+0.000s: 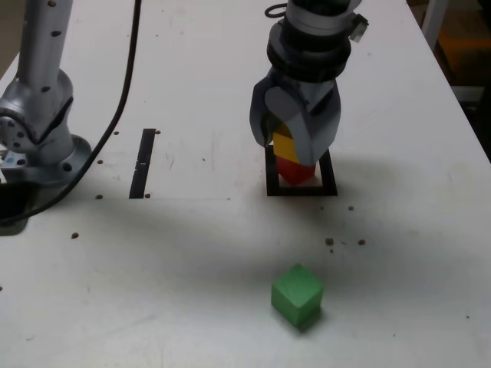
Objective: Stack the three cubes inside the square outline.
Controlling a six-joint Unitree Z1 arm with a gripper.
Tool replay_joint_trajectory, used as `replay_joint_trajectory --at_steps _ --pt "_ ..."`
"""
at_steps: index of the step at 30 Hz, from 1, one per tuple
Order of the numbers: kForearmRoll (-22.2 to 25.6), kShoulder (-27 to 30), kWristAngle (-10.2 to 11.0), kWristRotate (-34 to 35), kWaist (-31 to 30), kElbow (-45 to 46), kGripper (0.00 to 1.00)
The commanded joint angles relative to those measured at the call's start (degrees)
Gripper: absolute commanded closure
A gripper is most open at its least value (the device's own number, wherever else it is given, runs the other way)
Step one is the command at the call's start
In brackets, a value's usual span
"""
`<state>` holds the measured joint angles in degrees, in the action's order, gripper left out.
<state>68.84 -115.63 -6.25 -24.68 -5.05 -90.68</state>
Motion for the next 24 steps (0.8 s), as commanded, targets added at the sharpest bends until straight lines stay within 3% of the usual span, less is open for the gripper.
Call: replay_joint_trajectory --at_steps 1,14,24 --pt "0.0 -0.3 0.1 -0.1 0.2 0.0 0.76" --pt "0.2 -0.7 0.1 -0.1 0.5 0.6 0.5" --pt "-0.3 -0.9 0.6 -0.3 0.6 0.4 0.41"
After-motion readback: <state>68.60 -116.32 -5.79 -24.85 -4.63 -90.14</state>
